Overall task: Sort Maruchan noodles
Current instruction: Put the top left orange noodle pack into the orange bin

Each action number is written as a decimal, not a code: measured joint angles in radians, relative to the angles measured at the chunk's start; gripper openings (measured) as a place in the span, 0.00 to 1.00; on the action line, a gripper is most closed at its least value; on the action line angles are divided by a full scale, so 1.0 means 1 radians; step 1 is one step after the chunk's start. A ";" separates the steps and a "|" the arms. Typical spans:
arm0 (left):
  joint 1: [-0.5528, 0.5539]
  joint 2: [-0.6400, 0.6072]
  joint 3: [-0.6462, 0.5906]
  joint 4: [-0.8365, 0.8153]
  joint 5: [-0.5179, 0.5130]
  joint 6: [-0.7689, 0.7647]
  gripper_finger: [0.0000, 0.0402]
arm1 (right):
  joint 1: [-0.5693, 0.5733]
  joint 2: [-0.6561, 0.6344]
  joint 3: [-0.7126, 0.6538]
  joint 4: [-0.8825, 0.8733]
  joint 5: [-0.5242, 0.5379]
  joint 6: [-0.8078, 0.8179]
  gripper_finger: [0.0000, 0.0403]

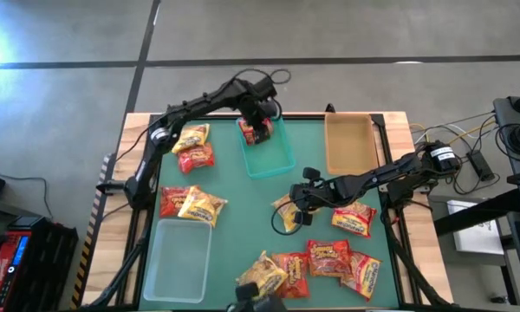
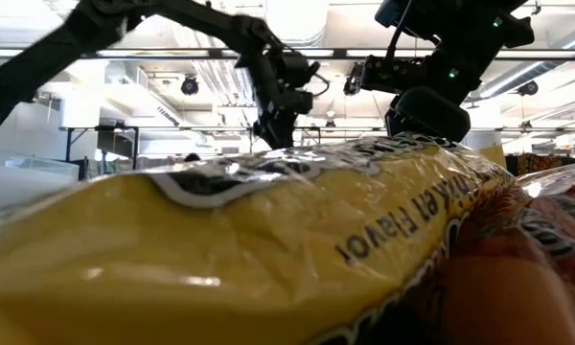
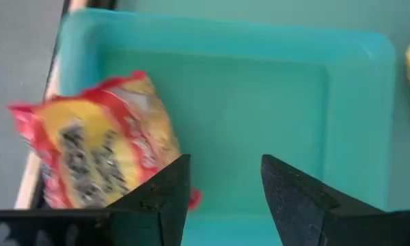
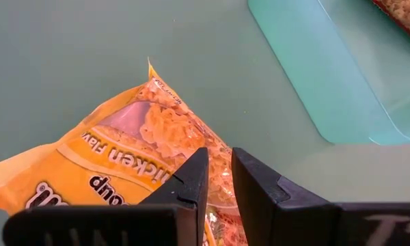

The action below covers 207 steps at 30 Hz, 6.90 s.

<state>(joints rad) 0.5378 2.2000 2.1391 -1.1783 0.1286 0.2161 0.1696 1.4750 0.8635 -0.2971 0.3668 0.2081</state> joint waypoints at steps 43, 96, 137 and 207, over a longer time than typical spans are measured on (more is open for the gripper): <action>-0.469 -1.180 -1.533 0.402 -0.636 -0.664 0.63 | 0.000 0.000 0.000 0.017 0.000 0.000 0.14; -0.366 -0.816 -1.581 0.711 -0.712 -0.758 0.02 | 0.000 0.000 0.000 0.026 0.000 0.000 0.14; -0.768 -1.059 -1.469 0.873 -0.311 0.739 0.02 | 0.000 -0.001 0.000 0.261 -0.001 -0.041 0.14; -0.937 -0.825 -1.444 1.394 -0.830 0.898 0.02 | -0.179 -0.015 0.000 0.650 -0.505 0.553 0.48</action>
<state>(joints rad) -0.3991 1.3746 0.6952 0.2153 -0.7017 1.1145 -0.0093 1.4601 0.8631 0.3526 -0.1386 0.7613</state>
